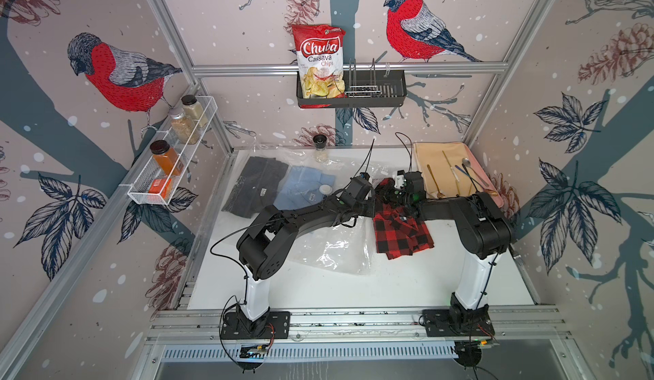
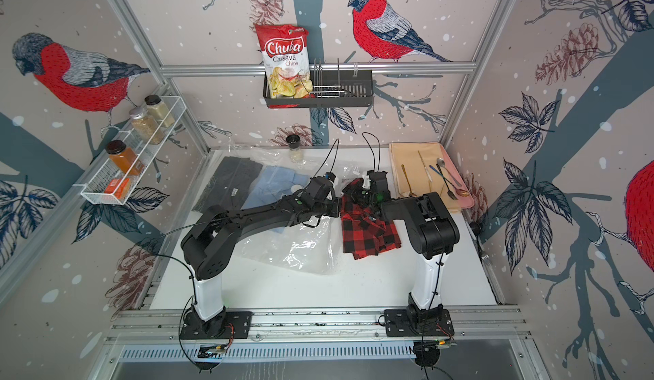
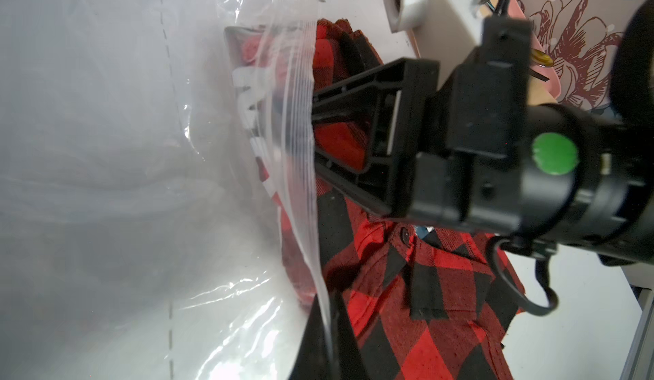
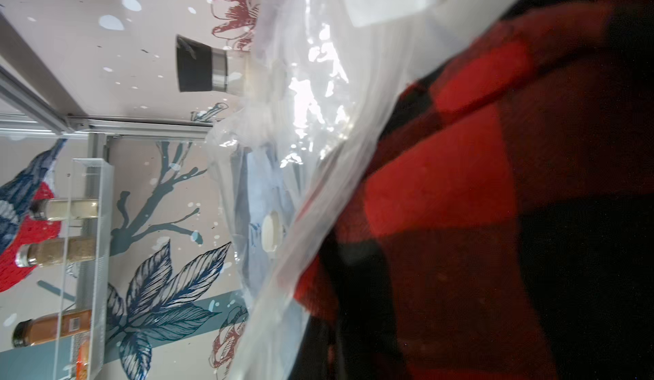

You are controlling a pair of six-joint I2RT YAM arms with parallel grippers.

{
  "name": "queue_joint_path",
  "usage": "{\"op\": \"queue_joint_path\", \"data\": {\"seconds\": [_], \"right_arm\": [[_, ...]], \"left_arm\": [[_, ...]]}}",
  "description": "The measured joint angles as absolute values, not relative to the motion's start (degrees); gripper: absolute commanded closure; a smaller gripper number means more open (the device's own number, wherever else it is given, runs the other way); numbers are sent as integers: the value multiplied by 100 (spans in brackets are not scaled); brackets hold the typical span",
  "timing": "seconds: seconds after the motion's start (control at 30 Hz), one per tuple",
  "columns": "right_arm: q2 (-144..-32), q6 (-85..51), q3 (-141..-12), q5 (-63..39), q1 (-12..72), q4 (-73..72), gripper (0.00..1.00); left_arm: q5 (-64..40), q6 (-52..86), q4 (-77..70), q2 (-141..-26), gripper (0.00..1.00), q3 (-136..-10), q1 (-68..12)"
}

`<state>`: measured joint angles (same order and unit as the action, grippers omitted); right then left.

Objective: Place the folded shirt into the vacuum bag
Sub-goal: Place the shirt in the vacuum bag.

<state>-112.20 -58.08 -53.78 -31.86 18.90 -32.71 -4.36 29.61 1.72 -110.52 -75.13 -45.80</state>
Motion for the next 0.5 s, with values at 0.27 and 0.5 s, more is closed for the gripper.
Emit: {"op": "queue_joint_path", "data": {"seconds": [0.27, 0.5], "right_arm": [[-10519, -4980, -5441, -2611, 2095, -2200, 51], [-9292, -4086, -4853, -1809, 2255, -1227, 48]], "left_arm": [[-381, 2950, 172, -11159, 100, -7631, -4541], [-316, 2853, 143, -11249, 100, -7664, -4512]]}}
